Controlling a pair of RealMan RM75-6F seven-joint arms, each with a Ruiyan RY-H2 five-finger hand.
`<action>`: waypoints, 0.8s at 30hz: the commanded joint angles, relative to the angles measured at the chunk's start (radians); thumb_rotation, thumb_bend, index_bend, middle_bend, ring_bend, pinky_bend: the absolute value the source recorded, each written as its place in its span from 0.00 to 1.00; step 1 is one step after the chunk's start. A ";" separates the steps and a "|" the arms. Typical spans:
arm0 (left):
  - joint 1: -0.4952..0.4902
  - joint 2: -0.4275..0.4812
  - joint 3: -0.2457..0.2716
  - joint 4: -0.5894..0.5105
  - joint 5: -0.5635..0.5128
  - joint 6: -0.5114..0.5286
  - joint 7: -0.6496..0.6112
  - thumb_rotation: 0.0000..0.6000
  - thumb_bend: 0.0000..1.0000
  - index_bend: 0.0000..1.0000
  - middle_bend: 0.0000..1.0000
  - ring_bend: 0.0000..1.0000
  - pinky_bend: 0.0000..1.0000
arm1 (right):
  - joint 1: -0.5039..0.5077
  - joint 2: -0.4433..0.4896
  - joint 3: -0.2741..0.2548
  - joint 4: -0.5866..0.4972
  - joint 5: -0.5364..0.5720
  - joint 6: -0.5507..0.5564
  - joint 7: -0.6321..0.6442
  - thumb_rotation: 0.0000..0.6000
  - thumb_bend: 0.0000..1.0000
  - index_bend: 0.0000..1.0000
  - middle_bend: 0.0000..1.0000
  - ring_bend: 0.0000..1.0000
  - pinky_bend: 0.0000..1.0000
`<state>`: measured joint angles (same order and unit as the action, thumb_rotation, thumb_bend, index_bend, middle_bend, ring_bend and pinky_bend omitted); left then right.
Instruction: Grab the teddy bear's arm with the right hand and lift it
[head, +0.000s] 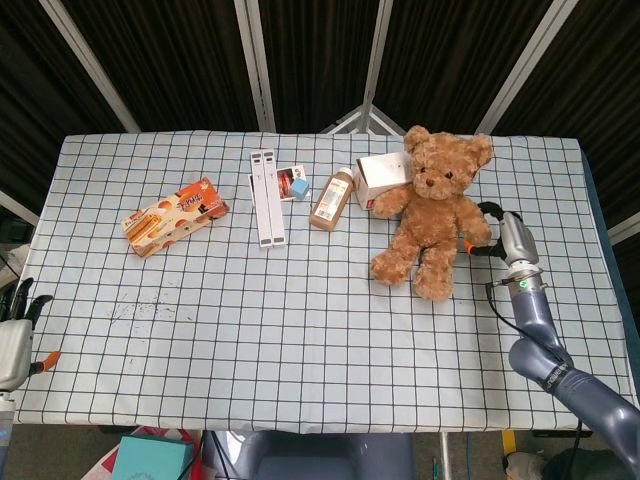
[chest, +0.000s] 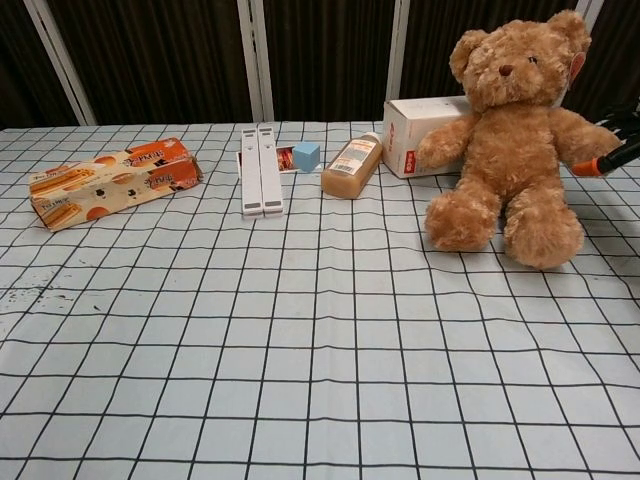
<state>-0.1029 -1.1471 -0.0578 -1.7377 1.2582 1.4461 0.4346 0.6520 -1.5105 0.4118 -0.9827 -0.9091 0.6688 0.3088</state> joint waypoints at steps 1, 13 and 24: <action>0.002 0.001 0.001 -0.001 0.002 0.004 -0.003 1.00 0.24 0.20 0.00 0.00 0.03 | -0.027 0.031 0.001 -0.042 -0.073 0.015 0.082 1.00 0.11 0.04 0.08 0.06 0.00; 0.004 0.025 0.000 -0.005 0.015 0.001 -0.047 1.00 0.24 0.20 0.00 0.00 0.03 | -0.246 0.246 -0.093 -0.274 -0.231 0.178 0.173 1.00 0.11 0.04 0.10 0.07 0.00; 0.011 0.053 0.023 -0.020 0.073 0.000 -0.101 1.00 0.24 0.20 0.00 0.00 0.03 | -0.566 0.234 -0.317 -0.394 -0.498 0.832 -0.298 1.00 0.16 0.07 0.13 0.07 0.00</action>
<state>-0.0929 -1.0961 -0.0369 -1.7563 1.3291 1.4457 0.3360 0.2094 -1.2681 0.1994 -1.3419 -1.2760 1.3139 0.2074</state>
